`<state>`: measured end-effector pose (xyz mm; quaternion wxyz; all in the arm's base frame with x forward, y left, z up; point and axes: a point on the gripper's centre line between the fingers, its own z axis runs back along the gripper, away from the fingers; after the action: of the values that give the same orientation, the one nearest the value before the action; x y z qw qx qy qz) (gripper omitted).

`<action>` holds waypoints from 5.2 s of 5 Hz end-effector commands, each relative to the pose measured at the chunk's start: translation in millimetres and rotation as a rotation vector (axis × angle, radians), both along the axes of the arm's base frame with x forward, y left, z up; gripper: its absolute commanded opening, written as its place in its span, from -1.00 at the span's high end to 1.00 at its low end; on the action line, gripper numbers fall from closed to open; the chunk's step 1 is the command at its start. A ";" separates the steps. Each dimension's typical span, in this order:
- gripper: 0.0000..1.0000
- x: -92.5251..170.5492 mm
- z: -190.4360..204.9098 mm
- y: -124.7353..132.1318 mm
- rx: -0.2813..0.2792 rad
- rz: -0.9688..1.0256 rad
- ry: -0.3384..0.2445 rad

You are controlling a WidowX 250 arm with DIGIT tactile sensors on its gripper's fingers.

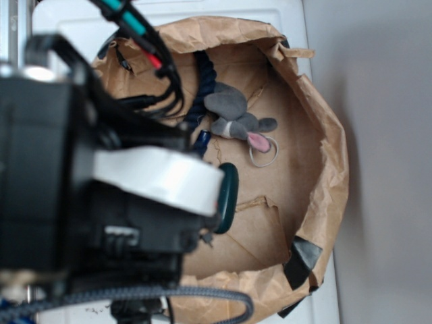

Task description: Grab the plastic pickle.

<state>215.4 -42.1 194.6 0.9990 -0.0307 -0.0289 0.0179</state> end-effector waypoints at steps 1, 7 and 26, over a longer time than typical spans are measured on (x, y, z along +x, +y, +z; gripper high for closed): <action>-1.00 6.0 14.2 4.3 -0.006 0.024 -0.057; -1.00 29.6 -48.4 38.4 0.073 -0.281 -0.123; 1.00 47.0 -186.8 15.9 0.129 0.741 -0.106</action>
<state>259.3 -26.9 15.6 0.9240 0.0495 -0.0912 0.3681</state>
